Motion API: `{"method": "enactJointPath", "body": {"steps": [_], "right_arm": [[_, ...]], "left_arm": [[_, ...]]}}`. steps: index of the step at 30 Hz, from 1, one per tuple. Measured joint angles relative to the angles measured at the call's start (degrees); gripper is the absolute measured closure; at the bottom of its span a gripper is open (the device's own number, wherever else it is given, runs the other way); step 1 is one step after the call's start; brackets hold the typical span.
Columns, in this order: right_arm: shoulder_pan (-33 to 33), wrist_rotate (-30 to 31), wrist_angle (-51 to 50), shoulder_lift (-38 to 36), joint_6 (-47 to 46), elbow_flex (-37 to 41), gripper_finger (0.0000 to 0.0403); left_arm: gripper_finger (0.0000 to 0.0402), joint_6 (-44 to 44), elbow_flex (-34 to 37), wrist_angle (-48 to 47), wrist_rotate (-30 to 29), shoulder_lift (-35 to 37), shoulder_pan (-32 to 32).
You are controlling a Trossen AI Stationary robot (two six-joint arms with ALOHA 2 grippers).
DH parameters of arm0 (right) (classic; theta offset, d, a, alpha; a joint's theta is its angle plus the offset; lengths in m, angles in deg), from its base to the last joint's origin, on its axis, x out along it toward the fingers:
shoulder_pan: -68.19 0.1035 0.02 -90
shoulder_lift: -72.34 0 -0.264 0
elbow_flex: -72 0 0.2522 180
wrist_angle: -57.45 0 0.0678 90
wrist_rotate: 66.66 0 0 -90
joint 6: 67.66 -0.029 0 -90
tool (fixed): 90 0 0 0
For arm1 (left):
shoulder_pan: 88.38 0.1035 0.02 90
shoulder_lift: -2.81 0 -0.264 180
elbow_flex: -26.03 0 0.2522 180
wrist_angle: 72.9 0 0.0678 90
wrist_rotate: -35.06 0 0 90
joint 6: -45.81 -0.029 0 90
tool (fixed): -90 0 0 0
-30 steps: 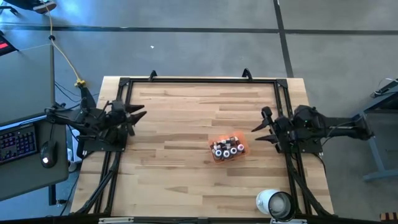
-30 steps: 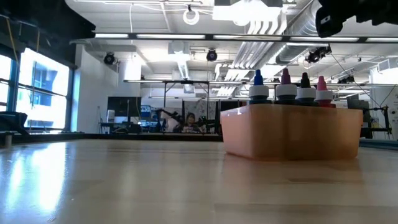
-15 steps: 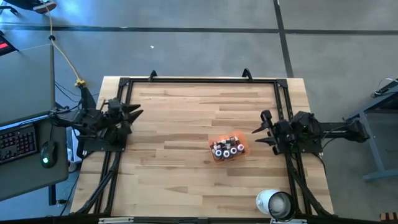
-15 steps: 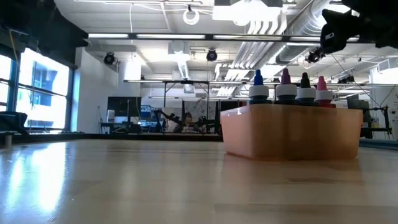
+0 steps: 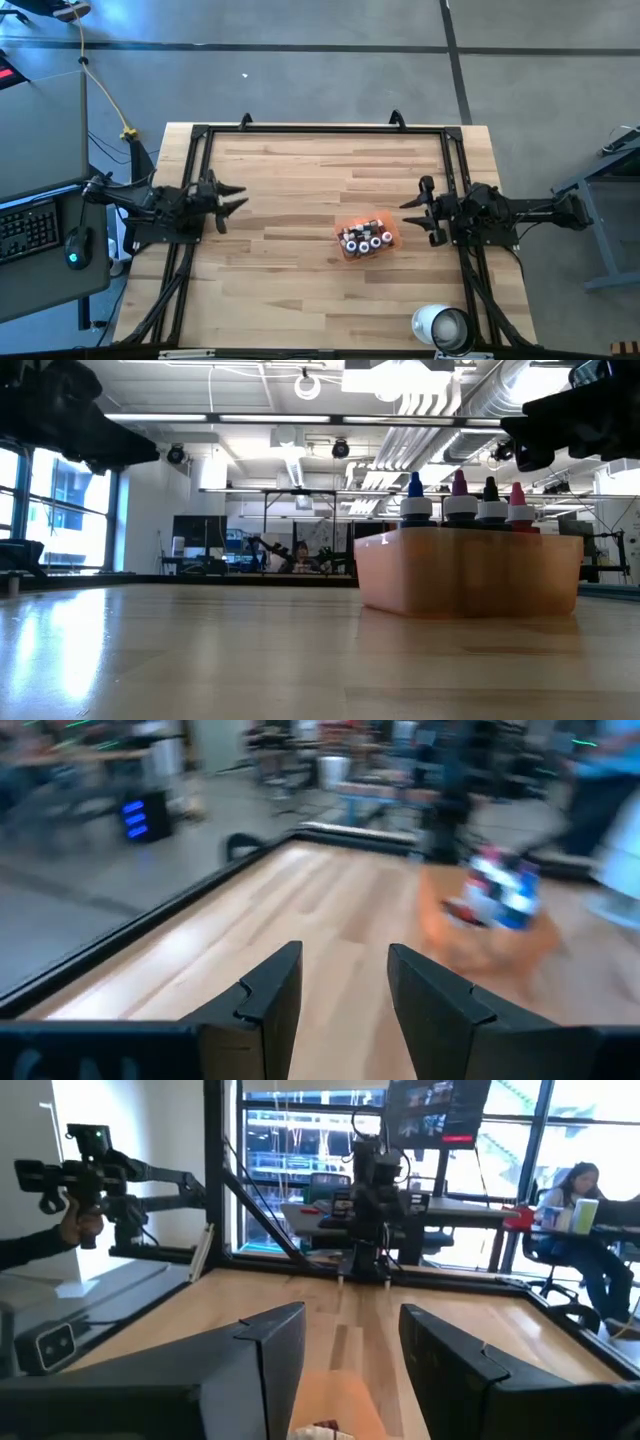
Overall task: Pick & Place food coloring
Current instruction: Return to Home Position
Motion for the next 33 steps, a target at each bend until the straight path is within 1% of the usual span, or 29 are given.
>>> {"method": "enactJointPath", "body": {"steps": [3,5,20,25,29,33], "right_arm": [[0.0,-0.01,-0.08,0.0,1.73,0.0,0.0245],[0.0,-0.02,-0.09,0.0,2.41,0.0,0.0246],[0.0,-0.04,-0.09,0.0,2.44,0.0,0.0245],[0.0,-0.07,-0.12,0.0,2.44,0.0,0.0246],[0.0,-0.07,-0.12,0.0,2.43,0.0,0.0246],[0.0,-0.07,-0.12,0.0,2.44,0.0,0.0246]], "left_arm": [[0.0253,-5.03,1.71,3.06,6.95,0.01,0.0],[0.0253,-6.64,2.73,3.51,9.73,0.02,0.0],[0.0253,-6.56,4.68,7.94,9.78,-0.57,0.0],[0.0253,-6.81,4.84,7.99,9.33,-0.57,0.0],[0.0253,-9.01,4.86,7.87,9.27,-0.57,0.0],[0.0253,-7.27,4.89,7.75,9.64,-0.57,0.0]]}}
